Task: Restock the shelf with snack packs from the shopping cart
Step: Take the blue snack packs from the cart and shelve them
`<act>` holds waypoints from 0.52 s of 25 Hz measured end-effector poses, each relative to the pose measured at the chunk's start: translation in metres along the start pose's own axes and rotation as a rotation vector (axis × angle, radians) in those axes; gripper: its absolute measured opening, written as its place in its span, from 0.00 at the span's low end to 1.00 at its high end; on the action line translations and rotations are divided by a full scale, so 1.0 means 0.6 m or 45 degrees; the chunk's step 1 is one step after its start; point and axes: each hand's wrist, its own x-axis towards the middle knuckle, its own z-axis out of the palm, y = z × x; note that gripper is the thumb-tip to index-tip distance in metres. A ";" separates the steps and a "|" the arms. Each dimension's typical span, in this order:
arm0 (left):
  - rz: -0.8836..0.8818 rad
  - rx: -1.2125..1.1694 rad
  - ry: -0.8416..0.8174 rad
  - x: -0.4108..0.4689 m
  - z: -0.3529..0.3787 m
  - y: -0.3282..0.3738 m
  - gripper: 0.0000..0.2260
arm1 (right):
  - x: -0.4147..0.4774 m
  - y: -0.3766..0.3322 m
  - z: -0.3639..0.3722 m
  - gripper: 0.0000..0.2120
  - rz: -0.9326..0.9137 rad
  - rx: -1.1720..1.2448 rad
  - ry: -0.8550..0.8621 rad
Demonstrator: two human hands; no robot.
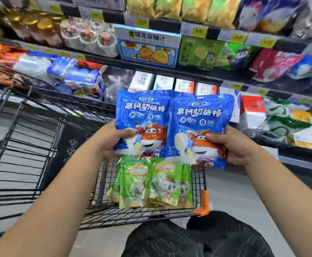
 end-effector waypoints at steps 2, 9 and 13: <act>0.040 -0.011 -0.019 -0.018 0.029 0.014 0.15 | -0.028 -0.015 -0.016 0.24 -0.005 0.022 -0.024; 0.139 0.068 -0.032 -0.069 0.187 0.005 0.16 | -0.125 -0.052 -0.135 0.19 -0.088 0.110 -0.078; 0.173 0.098 -0.027 -0.079 0.301 -0.030 0.16 | -0.177 -0.059 -0.233 0.21 -0.121 0.135 -0.071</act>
